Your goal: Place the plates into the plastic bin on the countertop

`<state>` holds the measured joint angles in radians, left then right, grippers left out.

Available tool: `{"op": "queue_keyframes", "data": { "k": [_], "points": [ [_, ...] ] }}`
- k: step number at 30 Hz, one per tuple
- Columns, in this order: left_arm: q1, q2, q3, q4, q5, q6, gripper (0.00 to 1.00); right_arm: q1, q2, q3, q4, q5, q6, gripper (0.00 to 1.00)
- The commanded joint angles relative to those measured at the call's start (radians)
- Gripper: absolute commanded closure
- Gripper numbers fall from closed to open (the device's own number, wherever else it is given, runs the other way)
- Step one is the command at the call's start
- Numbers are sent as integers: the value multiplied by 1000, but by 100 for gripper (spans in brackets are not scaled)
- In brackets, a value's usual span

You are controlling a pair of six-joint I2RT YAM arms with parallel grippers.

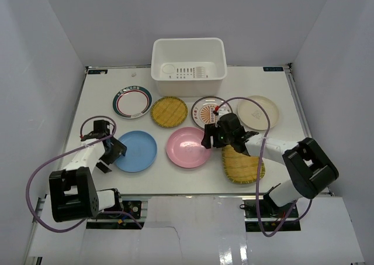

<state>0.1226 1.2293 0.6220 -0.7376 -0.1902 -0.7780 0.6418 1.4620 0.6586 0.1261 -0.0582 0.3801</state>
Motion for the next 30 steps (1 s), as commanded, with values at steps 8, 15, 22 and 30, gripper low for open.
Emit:
{"op": "queue_keyframes", "data": {
  "k": [8, 15, 22, 30],
  "points": [
    [5, 47, -54, 212, 74, 66, 83, 12, 20, 32, 58, -5, 23, 92],
    [2, -240, -15, 147, 170, 95, 100, -14, -219, 189, -22, 29, 10, 92],
    [-60, -424, 74, 63, 319, 117, 100, -211, 99, 688, -5, 152, -4, 92],
    [-107, -325, 289, 301, 440, 114, 100, -254, 719, 1475, -210, 261, -147, 92]
  ]
}}
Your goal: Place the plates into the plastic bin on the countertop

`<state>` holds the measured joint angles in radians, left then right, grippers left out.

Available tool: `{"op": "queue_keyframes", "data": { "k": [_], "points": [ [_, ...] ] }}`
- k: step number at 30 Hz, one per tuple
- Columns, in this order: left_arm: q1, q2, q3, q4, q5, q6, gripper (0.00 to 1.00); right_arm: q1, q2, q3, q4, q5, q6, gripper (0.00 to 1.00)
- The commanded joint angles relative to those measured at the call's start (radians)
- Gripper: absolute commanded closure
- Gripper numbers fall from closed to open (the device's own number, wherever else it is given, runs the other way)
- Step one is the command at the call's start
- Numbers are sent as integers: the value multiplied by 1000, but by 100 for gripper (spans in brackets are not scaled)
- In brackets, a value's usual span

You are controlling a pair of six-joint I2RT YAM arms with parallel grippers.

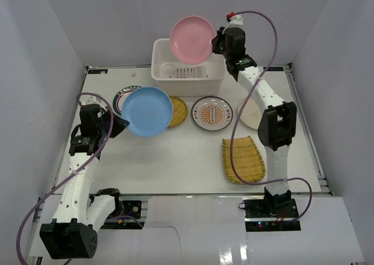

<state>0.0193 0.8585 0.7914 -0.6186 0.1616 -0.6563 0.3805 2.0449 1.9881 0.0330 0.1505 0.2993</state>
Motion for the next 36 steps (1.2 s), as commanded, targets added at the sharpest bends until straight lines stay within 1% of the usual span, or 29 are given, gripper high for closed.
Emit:
{"op": "queue_keyframes", "data": {
  "k": [1, 2, 4, 5, 6, 8, 10, 11, 12, 13, 14, 15, 16, 17, 18, 19, 20, 22, 23, 25, 27, 28, 29, 30, 31, 32, 33, 35, 36],
  "points": [
    [-5, 80, 147, 256, 101, -22, 100, 6, 162, 176, -119, 44, -68, 92],
    [-4, 120, 179, 282, 125, -37, 100, 6, 182, 193, -111, 29, -63, 92],
    [-62, 250, 286, 354, 122, -69, 100, 6, 222, 219, -99, 3, -49, 83],
    [-82, 290, 322, 368, 81, -72, 100, 6, 227, 227, -111, -11, -43, 63],
    [-114, 372, 363, 384, 67, -74, 100, 5, 210, 219, -113, -17, -31, 50],
    [-143, 457, 491, 411, 24, -65, 100, -3, 166, 186, -98, -67, -19, 26],
    [-171, 590, 581, 422, -7, -57, 100, -14, 73, 112, -81, -101, 9, 23],
    [-189, 638, 677, 422, -20, -48, 100, -28, 34, 80, -62, -129, 20, 23],
    [-199, 686, 725, 419, -49, -39, 100, -34, -48, 40, -52, -141, 32, 24],
    [-203, 786, 774, 405, -54, -26, 100, -38, -92, -62, -45, -141, 43, 24],
    [-208, 838, 880, 396, -56, -22, 100, -46, -139, -124, -12, -172, 44, 28],
    [-223, 891, 937, 382, -62, -13, 100, -48, -231, -190, 17, -172, 49, 32],
    [-231, 943, 995, 343, -77, 3, 100, -51, -273, -330, 28, -172, 49, 37],
    [-237, 1050, 1055, 324, -77, 9, 100, -52, -316, -400, 34, -167, 52, 48],
    [-249, 1097, 1165, 304, -83, 15, 100, -54, -392, -470, 36, -161, 55, 56],
    [-254, 1141, 1215, 272, -97, 21, 100, -57, -428, -612, 51, -157, 60, 64],
    [-262, 1215, 1258, 264, -97, 21, 100, -63, -465, -683, 60, -125, 75, 80],
    [-266, 1273, 1356, 260, -106, 23, 100, -74, -561, -812, 91, -137, 93, 90],
    [-271, 1300, 1385, 260, -103, 23, 100, -81, -589, -913, 94, -138, 109, 91],
    [-277, 1366, 1454, 266, -96, 23, 100, -87, -663, -998, 91, -134, 118, 91],
    [-289, 1424, 1493, 273, -85, 27, 100, -97, -710, -1093, 88, -141, 130, 81],
    [-291, 1439, 1525, 286, -74, 27, 97, -100, -716, -1112, 59, -197, 129, 69],
    [-295, 1453, 1537, 290, -47, 24, 89, -101, -727, -1147, 42, -212, 126, 61],
    [-297, 1471, 1549, 295, -34, 24, 67, -101, -733, -1172, 33, -226, 117, 52],
    [-297, 1472, 1565, 296, -27, 27, 54, -101, -738, -1199, 30, -238, 118, 44],
    [-295, 1467, 1566, 296, -20, 32, 43, -101, -741, -1228, 30, -232, 126, 32],
    [-297, 1443, 1565, 296, -17, 50, 25, -104, -739, -1279, 39, -227, 148, 27],
    [-297, 1400, 1536, 298, -19, 70, 10, -112, -700, -1302, 70, -271, 172, 20],
    [-295, 1372, 1517, 303, -17, 89, 5, -115, -680, -1304, 105, -285, 188, 20]
  ]
}}
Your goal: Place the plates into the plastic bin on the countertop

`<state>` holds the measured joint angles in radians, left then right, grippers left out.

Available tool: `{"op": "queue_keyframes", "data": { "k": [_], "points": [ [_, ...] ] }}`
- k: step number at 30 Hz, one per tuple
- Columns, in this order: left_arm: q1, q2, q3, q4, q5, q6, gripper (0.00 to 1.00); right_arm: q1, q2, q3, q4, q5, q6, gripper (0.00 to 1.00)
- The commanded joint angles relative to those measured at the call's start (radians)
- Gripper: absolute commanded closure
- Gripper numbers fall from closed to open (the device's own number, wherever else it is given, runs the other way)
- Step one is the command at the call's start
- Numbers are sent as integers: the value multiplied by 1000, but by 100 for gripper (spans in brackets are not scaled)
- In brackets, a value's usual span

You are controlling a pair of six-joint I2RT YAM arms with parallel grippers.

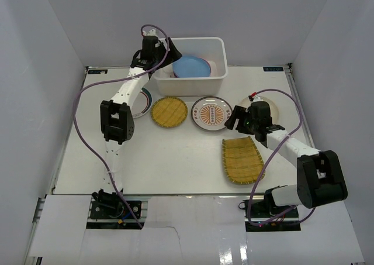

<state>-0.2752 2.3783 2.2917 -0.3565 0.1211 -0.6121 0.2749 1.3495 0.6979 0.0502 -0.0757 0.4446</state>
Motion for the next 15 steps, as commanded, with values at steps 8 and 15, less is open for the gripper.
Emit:
{"op": "queue_keyframes", "data": {
  "k": [8, 15],
  "points": [
    [-1, -727, -740, 142, -47, 31, 2, -20, 243, 46, 315, -82, 269, 34],
    [129, -1119, -1346, 154, -86, -43, 3, -39, 391, 48, 419, -45, 413, 58]
  ]
}}
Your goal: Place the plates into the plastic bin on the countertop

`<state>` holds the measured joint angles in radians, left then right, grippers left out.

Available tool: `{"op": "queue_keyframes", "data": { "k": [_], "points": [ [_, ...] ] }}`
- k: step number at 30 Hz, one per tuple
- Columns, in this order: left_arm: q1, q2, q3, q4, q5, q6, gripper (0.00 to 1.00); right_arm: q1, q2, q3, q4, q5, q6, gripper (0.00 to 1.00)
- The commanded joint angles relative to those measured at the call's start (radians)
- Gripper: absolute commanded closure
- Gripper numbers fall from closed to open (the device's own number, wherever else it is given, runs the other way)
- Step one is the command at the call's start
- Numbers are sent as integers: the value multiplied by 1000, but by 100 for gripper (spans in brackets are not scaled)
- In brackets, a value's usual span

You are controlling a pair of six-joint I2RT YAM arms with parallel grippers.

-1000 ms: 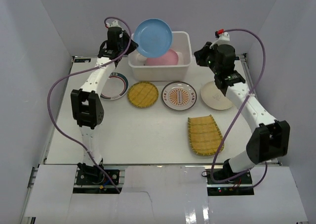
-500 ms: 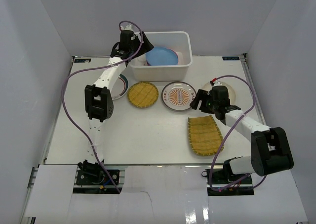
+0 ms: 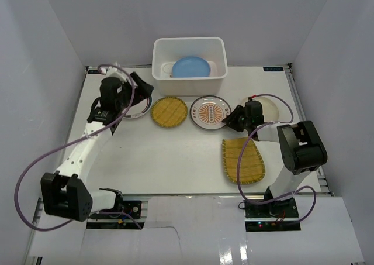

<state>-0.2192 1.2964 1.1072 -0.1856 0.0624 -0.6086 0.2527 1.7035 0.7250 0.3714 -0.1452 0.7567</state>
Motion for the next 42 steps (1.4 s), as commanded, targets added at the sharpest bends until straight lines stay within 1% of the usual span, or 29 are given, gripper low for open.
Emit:
{"op": "queue_keyframes", "data": {
  "k": [1, 3, 6, 7, 9, 10, 11, 13, 14, 16, 18, 19, 20, 23, 24, 26, 27, 28, 29, 30, 31, 32, 33, 34, 35, 38, 39, 40, 42],
  "points": [
    [143, -58, -208, -14, 44, -93, 4, -23, 54, 5, 151, 19, 116, 67],
    [228, -101, -342, 32, 108, -138, 4, -33, 48, -13, 176, 24, 153, 92],
    [322, -109, -450, 115, 152, -206, 3, -35, -60, -79, 198, 56, 110, 92],
    [334, -100, -464, 144, 158, -224, 3, -36, -155, -93, 148, 68, 89, 92],
    [354, -39, -489, 230, 160, -279, 2, -43, -267, -131, 91, 100, 38, 92],
    [356, -11, -494, 267, 156, -289, 2, -43, -379, -139, 72, 105, 20, 92],
    [359, 19, -488, 314, 113, -286, 2, -43, -430, -131, 25, 105, 4, 92],
    [392, 117, -454, 331, 88, -287, 2, -41, -563, -99, -35, 95, -40, 92],
    [408, 151, -446, 375, 112, -293, 2, -41, -600, -79, -76, 84, -49, 92],
    [449, 245, -414, 417, 129, -330, 3, -41, -684, -32, -83, 30, -48, 92],
    [461, 309, -376, 449, 152, -341, 4, -35, -700, 40, -86, -17, -46, 92],
    [462, 343, -350, 454, 158, -335, 7, -32, -687, 74, -83, -25, -68, 92],
    [462, 410, -286, 434, 162, -327, 9, -29, -659, 114, -86, -24, -80, 92],
    [462, 512, -198, 400, 142, -319, 14, -27, -477, 305, -80, -45, -105, 92],
    [462, 532, -179, 391, 125, -316, 15, -24, -359, 427, -81, -47, -108, 92],
    [462, 581, -150, 383, 116, -315, 18, -1, -235, 572, -109, -4, -151, 92],
    [462, 595, -142, 379, 109, -312, 20, 9, -97, 741, -168, 18, -174, 92],
    [462, 609, -135, 379, 108, -312, 23, 17, -23, 834, -211, 30, -200, 92],
    [462, 632, -127, 382, 109, -312, 29, 26, 122, 928, -251, 26, -209, 92],
    [462, 641, -126, 391, 116, -313, 31, 29, 184, 1017, -290, 22, -212, 92],
    [462, 650, -122, 394, 116, -309, 33, 33, 246, 1162, -337, 21, -212, 92],
    [460, 664, -119, 394, 114, -306, 44, 39, 345, 1220, -348, 22, -211, 92],
    [462, 669, -119, 393, 111, -303, 50, 43, 388, 1273, -361, 24, -211, 92],
    [462, 673, -116, 391, 105, -293, 55, 51, 434, 1377, -399, 38, -211, 92],
    [460, 676, -112, 387, 102, -287, 65, 56, 511, 1427, -420, 44, -212, 92],
    [462, 670, -109, 371, 88, -261, 81, 71, 611, 1543, -463, 39, -211, 92],
    [460, 656, -106, 356, 82, -252, 93, 77, 619, 1544, -459, 38, -214, 92],
    [462, 644, -104, 345, 71, -244, 100, 89, 624, 1535, -453, 42, -217, 92],
    [463, 583, -104, 298, 59, -217, 100, 100, 621, 1493, -434, 45, -232, 87]
  ]
}}
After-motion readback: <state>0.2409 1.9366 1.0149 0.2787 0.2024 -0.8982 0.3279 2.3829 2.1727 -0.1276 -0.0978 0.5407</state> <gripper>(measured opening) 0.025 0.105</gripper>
